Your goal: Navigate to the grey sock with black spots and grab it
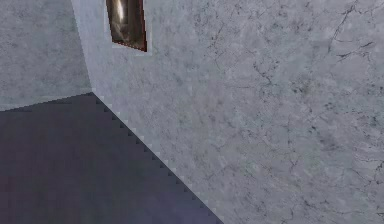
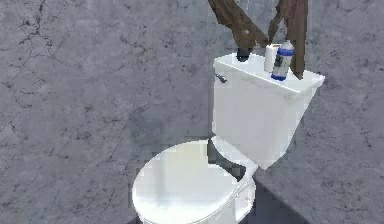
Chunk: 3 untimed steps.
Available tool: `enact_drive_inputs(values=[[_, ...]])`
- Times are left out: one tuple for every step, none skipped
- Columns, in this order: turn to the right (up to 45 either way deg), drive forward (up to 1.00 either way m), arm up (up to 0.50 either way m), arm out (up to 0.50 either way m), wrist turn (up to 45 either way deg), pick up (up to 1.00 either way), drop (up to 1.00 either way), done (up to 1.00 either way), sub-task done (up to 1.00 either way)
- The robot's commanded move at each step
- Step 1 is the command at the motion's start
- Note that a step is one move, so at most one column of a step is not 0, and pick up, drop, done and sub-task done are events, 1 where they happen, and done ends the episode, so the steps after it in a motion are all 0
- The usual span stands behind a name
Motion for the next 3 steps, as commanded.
enact_drive_inputs(values=[[0.0,0.0,0.5,0.0,0.0,0.0,0.0,0.0,0.0],[0.0,0.0,0.18,0.0,0.0,0.0,0.0,0.0,0.0],[0.0,0.0,0.0,0.5,0.0,0.0,0.0,0.0,0.0]])
